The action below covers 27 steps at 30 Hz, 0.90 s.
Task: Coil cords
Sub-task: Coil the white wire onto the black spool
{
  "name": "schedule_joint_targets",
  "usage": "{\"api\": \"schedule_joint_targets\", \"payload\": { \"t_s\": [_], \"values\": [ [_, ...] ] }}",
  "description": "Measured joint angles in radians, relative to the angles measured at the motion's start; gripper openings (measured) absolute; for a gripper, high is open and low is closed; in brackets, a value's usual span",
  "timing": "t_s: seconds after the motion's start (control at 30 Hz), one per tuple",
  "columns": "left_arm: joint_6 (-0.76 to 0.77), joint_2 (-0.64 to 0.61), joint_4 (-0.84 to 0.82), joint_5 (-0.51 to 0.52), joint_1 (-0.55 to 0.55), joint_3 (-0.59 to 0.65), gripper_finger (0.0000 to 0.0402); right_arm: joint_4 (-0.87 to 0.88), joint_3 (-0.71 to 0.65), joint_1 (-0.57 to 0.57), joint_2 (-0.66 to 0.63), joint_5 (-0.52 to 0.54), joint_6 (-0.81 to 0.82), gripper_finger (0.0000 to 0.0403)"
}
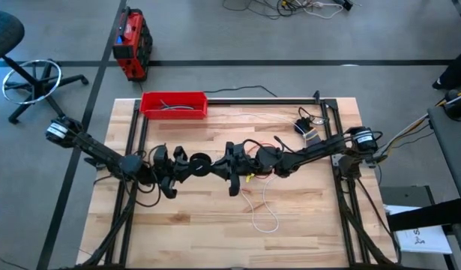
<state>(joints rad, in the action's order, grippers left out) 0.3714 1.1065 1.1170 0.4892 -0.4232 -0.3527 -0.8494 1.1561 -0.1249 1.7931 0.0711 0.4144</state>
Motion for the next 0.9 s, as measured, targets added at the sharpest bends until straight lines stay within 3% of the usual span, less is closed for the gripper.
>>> {"api": "schedule_joint_targets", "payload": {
  "t_s": [0.47, 0.63, 0.77, 0.9],
  "values": [
    [-0.005, 0.002, -0.026, -0.007, -0.002, 0.002, 0.0000, 0.007, 0.000, 0.001, 0.000, -0.020, -0.022, 0.0002],
    [-0.057, -0.014, -0.070, -0.008, -0.002, 0.009, 0.0021, 0.082, 0.001, 0.001, -0.012, -0.021, -0.107, 0.0001],
    [-0.109, -0.098, -0.270, -0.008, -0.002, 0.018, 0.0057, 0.294, 0.004, -0.001, -0.082, 0.010, -0.247, 0.0001],
    [-0.096, -0.218, -0.628, -0.002, -0.001, 0.007, 0.0095, 0.589, 0.005, -0.022, -0.164, 0.090, -0.447, 0.0001]
  ]
}}
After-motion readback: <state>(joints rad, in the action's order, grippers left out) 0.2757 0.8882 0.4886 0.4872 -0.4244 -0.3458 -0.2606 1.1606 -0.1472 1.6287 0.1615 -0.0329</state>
